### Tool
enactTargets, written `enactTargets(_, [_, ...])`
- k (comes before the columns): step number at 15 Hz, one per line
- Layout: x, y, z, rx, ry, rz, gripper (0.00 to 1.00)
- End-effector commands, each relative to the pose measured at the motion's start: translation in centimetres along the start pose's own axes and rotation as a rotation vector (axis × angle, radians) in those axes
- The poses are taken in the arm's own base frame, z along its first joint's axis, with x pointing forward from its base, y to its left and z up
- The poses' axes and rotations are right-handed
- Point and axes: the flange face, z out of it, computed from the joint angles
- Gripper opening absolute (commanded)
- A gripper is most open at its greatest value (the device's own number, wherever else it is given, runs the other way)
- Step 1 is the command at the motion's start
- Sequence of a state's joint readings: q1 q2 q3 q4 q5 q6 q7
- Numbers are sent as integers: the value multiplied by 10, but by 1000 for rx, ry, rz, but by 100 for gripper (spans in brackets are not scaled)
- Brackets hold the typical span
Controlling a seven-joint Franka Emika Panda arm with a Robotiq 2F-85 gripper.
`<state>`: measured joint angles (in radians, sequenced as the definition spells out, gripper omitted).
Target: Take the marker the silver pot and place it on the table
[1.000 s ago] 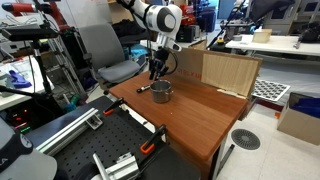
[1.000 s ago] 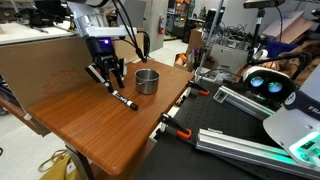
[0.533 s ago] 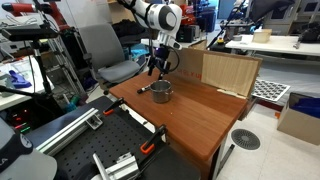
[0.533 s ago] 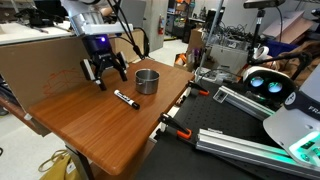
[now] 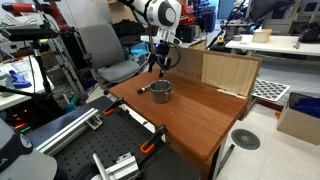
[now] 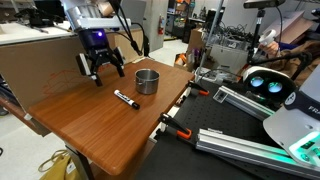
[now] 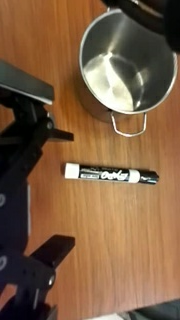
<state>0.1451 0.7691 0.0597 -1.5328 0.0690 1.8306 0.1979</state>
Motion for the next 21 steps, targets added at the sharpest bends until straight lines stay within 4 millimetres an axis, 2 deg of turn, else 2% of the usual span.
enactTargets(1, [-25, -5, -22, -1, 58, -63, 100])
enactTargets(5, [-67, -15, -59, 48, 245, -142, 100])
enactTargets(7, [-85, -17, -71, 69, 348, -161, 100])
enactTargets(8, [-64, -23, -72, 45, 267, -134, 100])
enactTargets(10, [-72, -23, -76, 45, 282, -137, 100])
enactTargets(13, [-67, -22, -68, 44, 270, -135, 100])
enactTargets(21, [-66, -23, -71, 45, 275, -135, 100])
